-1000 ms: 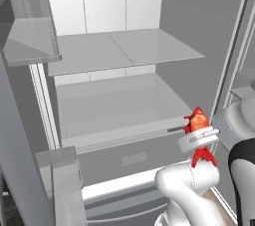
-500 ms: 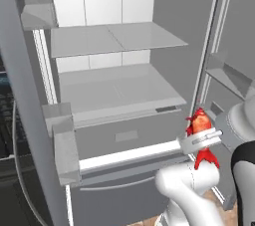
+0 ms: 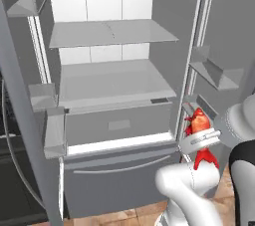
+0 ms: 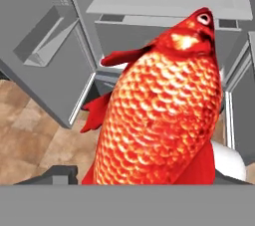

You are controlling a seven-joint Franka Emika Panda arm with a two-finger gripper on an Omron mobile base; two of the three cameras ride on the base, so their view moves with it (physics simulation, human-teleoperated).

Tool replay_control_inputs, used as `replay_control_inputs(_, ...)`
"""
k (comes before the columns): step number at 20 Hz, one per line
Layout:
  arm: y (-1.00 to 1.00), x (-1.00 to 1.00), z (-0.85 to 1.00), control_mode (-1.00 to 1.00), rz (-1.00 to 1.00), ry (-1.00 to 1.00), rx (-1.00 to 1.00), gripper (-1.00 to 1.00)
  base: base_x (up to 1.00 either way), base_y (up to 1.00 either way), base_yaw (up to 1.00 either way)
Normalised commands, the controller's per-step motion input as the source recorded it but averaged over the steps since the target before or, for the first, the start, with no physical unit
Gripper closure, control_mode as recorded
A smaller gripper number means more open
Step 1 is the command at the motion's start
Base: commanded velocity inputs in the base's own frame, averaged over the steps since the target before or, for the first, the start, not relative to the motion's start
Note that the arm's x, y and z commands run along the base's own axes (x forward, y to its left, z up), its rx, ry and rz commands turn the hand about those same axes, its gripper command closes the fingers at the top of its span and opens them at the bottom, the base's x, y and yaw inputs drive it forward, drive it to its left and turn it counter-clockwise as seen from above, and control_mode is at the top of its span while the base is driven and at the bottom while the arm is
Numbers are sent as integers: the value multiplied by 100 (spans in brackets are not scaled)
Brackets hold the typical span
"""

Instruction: Gather the lemon wedge and lemon from the fridge and place them on a tray on the dining counter. Then gather the fishs from the fridge and place them on the other tray.

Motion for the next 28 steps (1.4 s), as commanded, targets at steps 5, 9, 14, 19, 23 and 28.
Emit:
replay_control_inputs(5,0,0,0,100,0,0,0,100,-60,-47,25)
replay_control_inputs(9,0,0,0,100,0,0,0,100,-59,-59,29)
replay_control_inputs(14,0,0,0,100,0,0,0,100,-52,-68,31)
replay_control_inputs(19,0,0,0,100,0,0,0,100,-52,-61,34)
replay_control_inputs(23,0,0,0,100,0,0,0,100,-51,-58,35)
replay_control_inputs(28,0,0,0,100,0,0,0,100,-53,-54,36)
